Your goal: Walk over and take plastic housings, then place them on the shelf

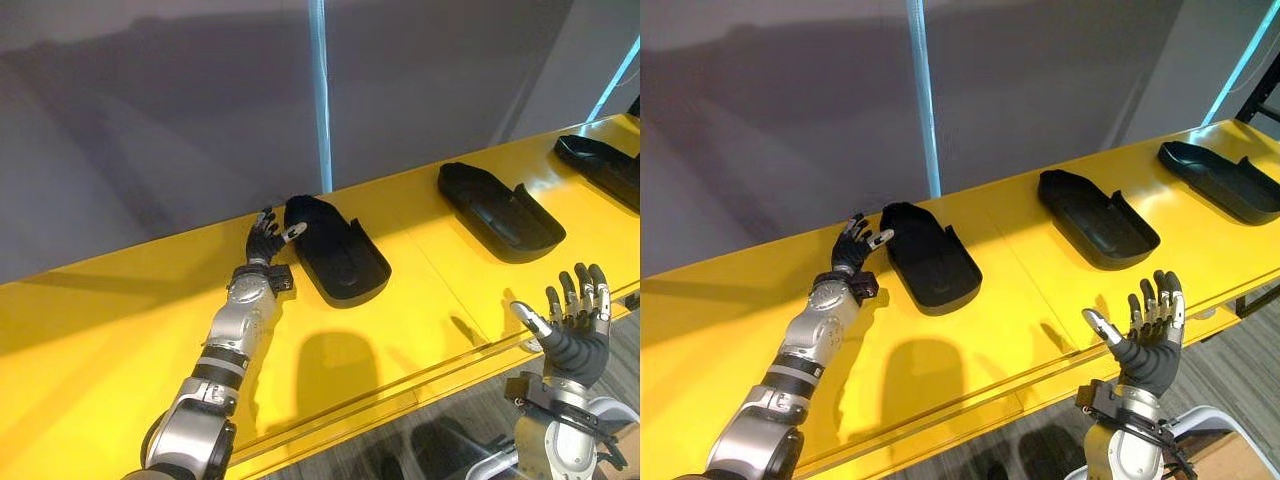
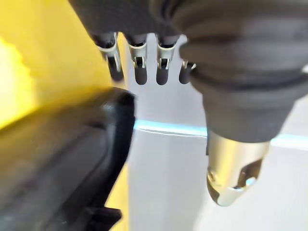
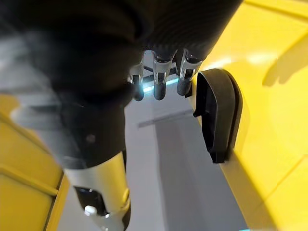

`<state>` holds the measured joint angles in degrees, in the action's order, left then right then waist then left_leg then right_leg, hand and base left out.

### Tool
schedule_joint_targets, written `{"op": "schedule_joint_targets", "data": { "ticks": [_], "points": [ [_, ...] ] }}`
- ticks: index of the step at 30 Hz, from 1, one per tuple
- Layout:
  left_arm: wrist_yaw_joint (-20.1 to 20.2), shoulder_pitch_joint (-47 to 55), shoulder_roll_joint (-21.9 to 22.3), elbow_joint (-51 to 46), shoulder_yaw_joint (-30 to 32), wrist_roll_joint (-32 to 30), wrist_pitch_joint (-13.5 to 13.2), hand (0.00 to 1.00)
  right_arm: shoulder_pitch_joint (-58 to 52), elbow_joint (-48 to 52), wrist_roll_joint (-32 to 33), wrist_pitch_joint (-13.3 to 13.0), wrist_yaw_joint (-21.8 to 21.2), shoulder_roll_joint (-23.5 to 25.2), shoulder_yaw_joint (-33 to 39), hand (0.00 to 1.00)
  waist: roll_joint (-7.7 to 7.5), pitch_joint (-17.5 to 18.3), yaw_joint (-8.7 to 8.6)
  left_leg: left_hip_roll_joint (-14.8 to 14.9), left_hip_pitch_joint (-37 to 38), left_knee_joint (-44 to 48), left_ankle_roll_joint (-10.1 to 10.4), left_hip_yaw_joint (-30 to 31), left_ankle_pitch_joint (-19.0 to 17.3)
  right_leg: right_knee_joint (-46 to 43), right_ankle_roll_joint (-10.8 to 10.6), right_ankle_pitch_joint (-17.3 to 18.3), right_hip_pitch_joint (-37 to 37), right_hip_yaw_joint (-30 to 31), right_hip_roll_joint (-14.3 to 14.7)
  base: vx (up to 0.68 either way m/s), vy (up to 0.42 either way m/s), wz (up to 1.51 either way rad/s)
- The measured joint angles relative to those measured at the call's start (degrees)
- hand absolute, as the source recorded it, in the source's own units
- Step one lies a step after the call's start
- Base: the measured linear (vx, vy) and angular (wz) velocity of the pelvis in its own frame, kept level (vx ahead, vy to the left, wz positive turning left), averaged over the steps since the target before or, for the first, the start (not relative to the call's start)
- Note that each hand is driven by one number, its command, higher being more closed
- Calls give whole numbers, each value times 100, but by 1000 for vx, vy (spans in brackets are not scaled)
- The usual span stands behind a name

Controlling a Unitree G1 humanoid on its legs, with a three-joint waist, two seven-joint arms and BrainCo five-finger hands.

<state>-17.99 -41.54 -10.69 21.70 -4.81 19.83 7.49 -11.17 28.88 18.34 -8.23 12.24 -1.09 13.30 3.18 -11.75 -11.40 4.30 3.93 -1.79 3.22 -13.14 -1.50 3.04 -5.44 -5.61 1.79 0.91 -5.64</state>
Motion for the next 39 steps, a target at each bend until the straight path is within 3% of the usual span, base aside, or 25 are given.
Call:
{"op": "schedule_joint_targets", "data": {
  "ticks": [4, 11, 12, 15, 17, 19, 21, 24, 25, 26, 28, 29, 30, 31, 35, 36, 37, 39],
  "points": [
    [-98, 15, 124, -424, 151, -733, 0, 0, -42, -1, -94, -1, -19, 146, 16, 0, 9, 6, 0, -2, 22, 0, 5, 42, 19, 0, 3, 2, -42, -29, 4, 2, -7, 5],
    [-828, 683, 383, -2456, 818, -2641, -1, 0, -258, -4, -94, -66, -227, 201, 99, 0, 158, 100, 90, -2, 46, 0, 8, 81, 29, 1, 9, 7, -90, -52, 2, 1, -1, 1],
    [-969, 1043, 462, -3034, 861, -3085, -33, 0, -267, -7, -94, -117, -259, 201, 188, 0, 201, 127, 129, -1, 50, -1, 8, 85, 30, 0, 9, 7, -96, -54, 0, 0, 0, 0],
    [-1116, 1844, 657, -4001, 857, -3578, -317, 0, -210, -41, -173, -245, -270, 196, 279, 0, 213, 141, 175, -12, 65, 37, 15, 74, 20, -44, 9, 18, -79, -15, 10, 0, 0, -6],
    [-1153, 2538, 845, -4539, 724, -3698, -642, 0, -85, -79, -290, -340, -241, 194, 369, 0, 197, 135, 340, -19, -272, 748, 13, 493, -290, -451, -4, 152, 224, 204, 15, -39, -7, -42],
    [-1170, 3294, 1004, -4946, 569, -3698, -913, 0, 266, -165, -495, -382, -98, 164, 376, 0, 188, 132, 558, -61, -659, 1817, 142, 1808, -886, -981, -66, 307, 619, 768, 175, -96, 19, -108],
    [-1163, 3475, 1092, -4971, 257, -3688, -1057, 0, 240, -140, -544, -435, -41, 151, 467, 0, 173, 125, 575, -50, -604, 2133, 150, 2229, -1403, -1186, -117, 338, 762, 1122, 387, -167, 153, -115],
    [-1111, 3492, 1095, -4833, -263, -3672, -1263, 0, -228, 271, -590, -440, 10, 366, 639, 0, -208, 84, 533, -78, -777, 2731, -1, 1358, -1713, -1025, -362, 168, 986, 1871, 460, -206, 191, -130],
    [-1103, 3496, 1094, -4830, -330, -3664, -1305, 0, -274, 384, -601, -440, 21, 359, 644, 0, -245, 87, 530, -40, -877, 2840, -50, 1131, -1769, -913, -383, 162, 1060, 1965, 462, -213, 229, -193],
    [-1059, 3479, 1079, -4800, -388, -3562, -1364, 0, -263, 578, -710, -441, 72, 364, 706, 0, -223, 106, 454, 78, -1007, 2972, -179, 659, -1806, -542, -324, 414, 1178, 1843, 391, -279, 256, -211],
    [-972, 3463, 1074, -4735, -336, -3378, -1401, 0, -190, 625, -874, -468, 186, 372, 674, 0, -196, 111, 513, 506, -1040, 2913, -285, -185, -1751, -547, 7, 368, 1518, 337, 270, -210, 215, -238],
    [-947, 3460, 1084, -4649, -219, -3223, -1408, 0, -171, 621, -1008, -492, 260, 379, 694, 0, -187, 102, 629, 734, -907, 2828, -282, -719, -1705, -1058, 156, 288, 1593, -601, 210, -38, 103, -220],
    [-942, 3461, 1085, -4537, -135, -3150, -1419, 0, -135, 598, -1099, -500, 332, 378, 712, 0, -165, 96, 662, 838, -804, 2766, -293, -1038, -1658, -1524, 131, 308, 1518, -940, 86, -36, 68, -222],
    [-943, 3443, 1084, -4380, -44, -3015, -1441, 0, -54, 516, -1205, -551, 381, 379, 813, 0, -171, 101, 620, 930, -757, 2781, -305, -1306, -1644, -2237, 65, 378, 1291, -982, -217, -27, -4, -135],
    [-893, 3436, 1094, -4143, -126, -2777, -1521, 0, 163, -56, -1382, -553, 397, 363, 903, 0, -210, 110, 596, 1061, -871, 2810, -150, -1730, -1497, -2759, -9, 1045, 805, -1178, -883, -47, -176, -79],
    [-884, 3431, 1087, -4113, -104, -2777, -1520, 0, 225, -185, -1421, -517, 371, 361, 814, 0, -259, 96, 650, 1103, -891, 2781, -41, -1899, -1400, -2428, -297, 1205, 742, -1317, -903, -64, -342, -66],
    [-883, 3439, 1087, -4073, -79, -2780, -1527, 0, 301, -259, -1425, -515, 324, 311, 704, 0, -244, 93, 702, 1175, -910, 2760, 59, -2031, -1334, -2064, -377, 1285, 704, -1337, -785, -61, -353, -82],
    [-836, 3479, 1186, -3972, -58, -2782, -1515, 0, 457, -549, -1424, -487, 221, 46, 416, 0, 3, 121, 662, 1501, -969, 2590, 177, -2102, -1099, -1539, -99, 975, 691, -1263, -271, -16, -318, -76]
  ]
}}
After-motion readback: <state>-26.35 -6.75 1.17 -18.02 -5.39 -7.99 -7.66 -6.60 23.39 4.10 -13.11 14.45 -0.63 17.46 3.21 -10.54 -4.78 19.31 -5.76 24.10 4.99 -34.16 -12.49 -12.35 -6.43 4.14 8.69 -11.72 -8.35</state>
